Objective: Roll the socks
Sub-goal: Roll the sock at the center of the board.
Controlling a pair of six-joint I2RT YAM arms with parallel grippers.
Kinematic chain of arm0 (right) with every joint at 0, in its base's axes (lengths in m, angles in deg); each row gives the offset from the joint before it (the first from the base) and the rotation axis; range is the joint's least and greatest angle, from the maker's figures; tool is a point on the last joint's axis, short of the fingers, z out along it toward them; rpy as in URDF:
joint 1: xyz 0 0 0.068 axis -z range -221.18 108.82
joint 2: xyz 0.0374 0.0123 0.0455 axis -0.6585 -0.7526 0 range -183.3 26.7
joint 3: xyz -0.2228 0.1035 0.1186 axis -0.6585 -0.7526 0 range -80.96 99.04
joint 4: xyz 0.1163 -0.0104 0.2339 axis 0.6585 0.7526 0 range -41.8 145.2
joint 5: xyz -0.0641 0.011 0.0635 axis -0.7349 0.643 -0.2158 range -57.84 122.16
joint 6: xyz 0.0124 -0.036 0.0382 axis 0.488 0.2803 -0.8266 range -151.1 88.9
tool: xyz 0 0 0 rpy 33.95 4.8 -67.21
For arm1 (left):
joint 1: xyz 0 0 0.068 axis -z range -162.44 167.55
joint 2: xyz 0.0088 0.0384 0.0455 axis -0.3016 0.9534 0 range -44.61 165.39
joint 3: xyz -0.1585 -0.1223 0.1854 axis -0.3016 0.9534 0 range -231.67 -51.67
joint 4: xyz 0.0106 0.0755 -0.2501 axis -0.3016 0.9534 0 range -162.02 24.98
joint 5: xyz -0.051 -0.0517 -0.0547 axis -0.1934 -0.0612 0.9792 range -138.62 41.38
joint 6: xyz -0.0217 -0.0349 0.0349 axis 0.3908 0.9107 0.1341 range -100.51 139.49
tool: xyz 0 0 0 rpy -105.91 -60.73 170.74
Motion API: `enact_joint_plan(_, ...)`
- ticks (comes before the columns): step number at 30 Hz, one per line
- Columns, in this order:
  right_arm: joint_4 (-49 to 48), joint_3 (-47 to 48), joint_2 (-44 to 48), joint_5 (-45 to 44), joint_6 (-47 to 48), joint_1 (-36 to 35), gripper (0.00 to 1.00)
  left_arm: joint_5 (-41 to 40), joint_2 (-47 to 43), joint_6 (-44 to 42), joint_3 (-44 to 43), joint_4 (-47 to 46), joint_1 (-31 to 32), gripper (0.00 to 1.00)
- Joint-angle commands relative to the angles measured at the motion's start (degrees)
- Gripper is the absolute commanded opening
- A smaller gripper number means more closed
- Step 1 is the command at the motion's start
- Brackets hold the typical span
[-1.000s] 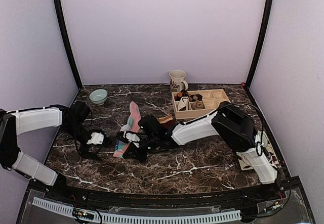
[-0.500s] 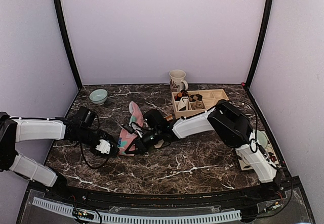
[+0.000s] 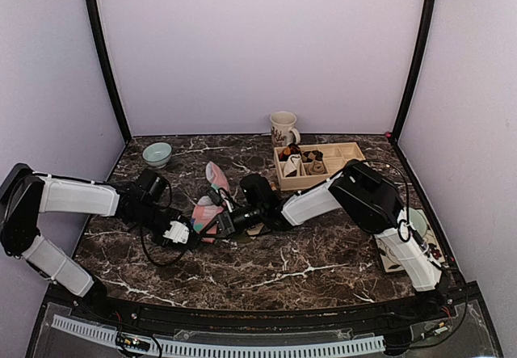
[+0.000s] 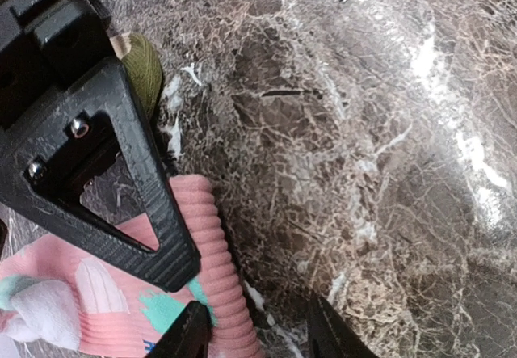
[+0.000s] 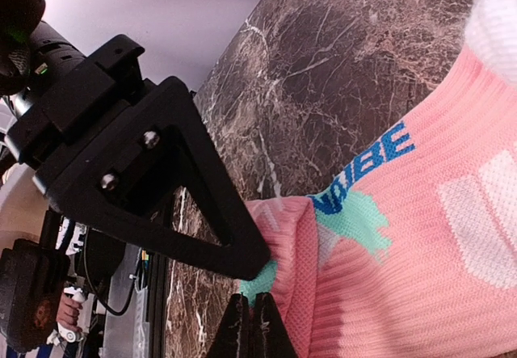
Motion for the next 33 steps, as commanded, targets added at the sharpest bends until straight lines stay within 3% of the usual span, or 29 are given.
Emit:
enact_joint_plan(1, -3.79, -2.26, -1.93, -0.19, -4.82, 0.50, 0.00, -2.15, 1.76, 4.89, -1.85, -0.70, 0.30, 0.41)
enact_joint_plan(5, -2.51, -3.41, -1.14, -0.98, -3.35, 0.58, 0.00, -1.72, 1.81, 5.48, -2.28, 1.40, 0.32, 0.14)
enact_joint_plan(8, -1.70, -3.66, -0.79, -1.65, -2.39, 0.67, 0.00, -1.47, 2.03, 5.97, -2.36, 2.26, 0.36, 0.05)
enact_joint_plan(11, -1.99, -4.48, 0.19, -2.46, -1.24, 0.75, 0.01, -1.07, 2.67, 7.62, -2.99, 3.65, 0.37, 0.02)
enact_joint_plan(14, -6.67, -8.37, 3.54, -4.57, 0.40, 1.06, 0.23, -1.46, 5.77, 11.80, -6.19, 6.90, 0.30, 0.01)
enact_joint_plan(22, -16.00, -20.83, 14.88, -8.75, 11.96, 1.76, 0.47, 0.30, 15.49, 16.88, -17.62, 18.41, -0.72, 0.01)
enact_joint_plan(27, -27.33, -35.01, 23.61, -12.41, 21.90, 1.83, 0.49, 5.41, 22.14, 18.93, -26.57, 30.20, -2.48, 0.00)
enact_joint_plan(33, -15.41, -37.86, 32.14, -17.36, 39.56, 0.20, 0.49, 12.55, 30.61, 18.84, -37.00, 48.78, -3.63, 0.01)
